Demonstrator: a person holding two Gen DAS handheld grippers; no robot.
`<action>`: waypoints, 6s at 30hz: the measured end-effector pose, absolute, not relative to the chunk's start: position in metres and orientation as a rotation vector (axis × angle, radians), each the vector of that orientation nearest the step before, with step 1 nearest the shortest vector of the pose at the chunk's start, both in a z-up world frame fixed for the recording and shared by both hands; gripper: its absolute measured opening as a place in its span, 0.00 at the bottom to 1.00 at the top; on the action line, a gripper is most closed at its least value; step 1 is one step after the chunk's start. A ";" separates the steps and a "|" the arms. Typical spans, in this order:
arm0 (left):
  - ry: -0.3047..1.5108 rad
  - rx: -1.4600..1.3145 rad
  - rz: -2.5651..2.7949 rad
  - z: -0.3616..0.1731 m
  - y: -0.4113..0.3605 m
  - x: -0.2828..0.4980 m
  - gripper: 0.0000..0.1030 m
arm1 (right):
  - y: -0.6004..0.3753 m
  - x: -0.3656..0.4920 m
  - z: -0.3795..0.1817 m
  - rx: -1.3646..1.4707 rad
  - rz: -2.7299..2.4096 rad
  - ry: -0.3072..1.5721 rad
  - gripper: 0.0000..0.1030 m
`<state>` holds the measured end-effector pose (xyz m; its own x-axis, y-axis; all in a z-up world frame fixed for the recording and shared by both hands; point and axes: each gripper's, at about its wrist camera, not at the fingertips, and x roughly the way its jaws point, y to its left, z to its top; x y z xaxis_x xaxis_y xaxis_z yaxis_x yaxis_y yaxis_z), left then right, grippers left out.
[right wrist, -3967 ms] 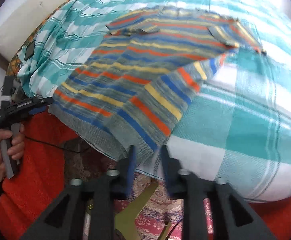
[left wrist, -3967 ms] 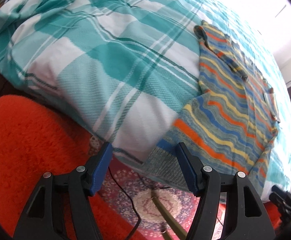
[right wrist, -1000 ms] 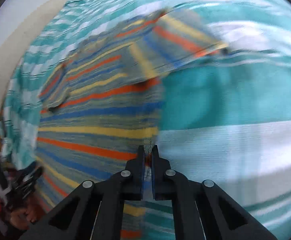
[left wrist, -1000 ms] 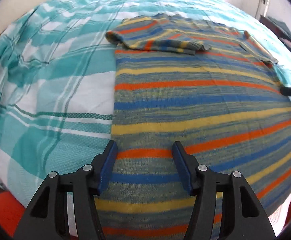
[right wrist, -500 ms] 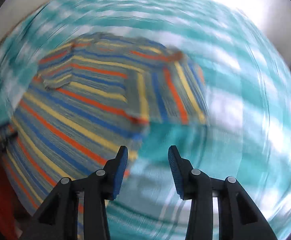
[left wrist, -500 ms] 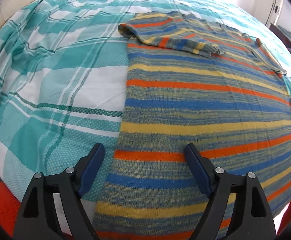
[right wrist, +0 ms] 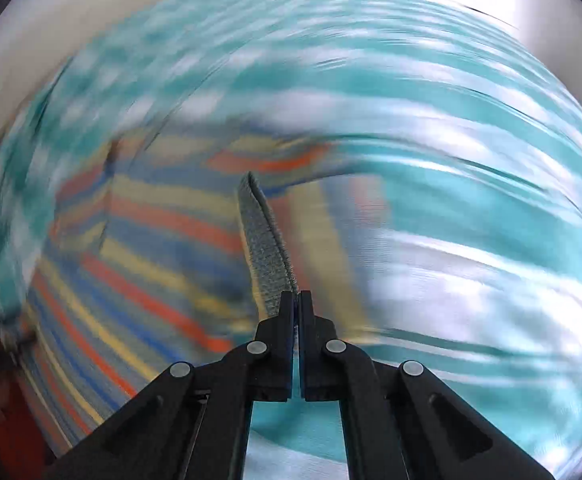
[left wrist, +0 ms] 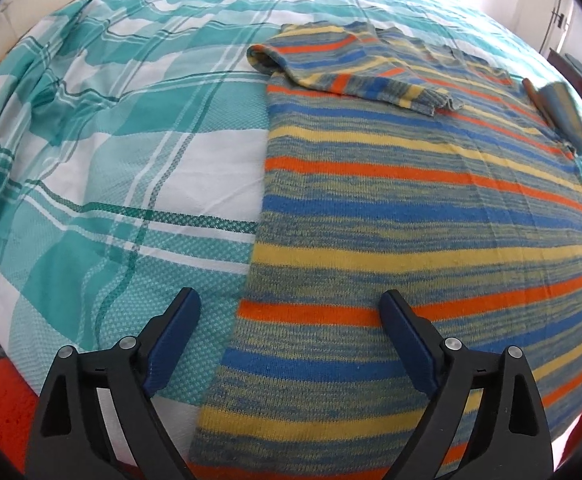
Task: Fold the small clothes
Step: 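Grasp the sleeve cuff with the right gripper and pull it outward, then open the right gripper and release the extended sleeve, then grasp the other sleeve cuff with the left gripper and pull it outward, then open the left gripper and release the sleeve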
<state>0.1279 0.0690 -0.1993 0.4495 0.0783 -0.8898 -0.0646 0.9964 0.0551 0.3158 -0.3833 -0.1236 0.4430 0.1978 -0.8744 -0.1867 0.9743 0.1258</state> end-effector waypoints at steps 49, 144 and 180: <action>1.084 0.025 0.165 -0.205 0.063 0.131 0.96 | -0.551 0.284 -0.138 0.395 -0.210 0.797 0.03; 0.935 -0.650 0.481 -0.148 0.330 0.256 0.24 | -0.383 0.145 -0.171 0.323 0.110 1.065 0.80; 1.243 0.109 -0.106 -0.187 0.026 0.095 0.73 | -0.239 0.097 -0.119 -0.046 0.525 1.125 0.85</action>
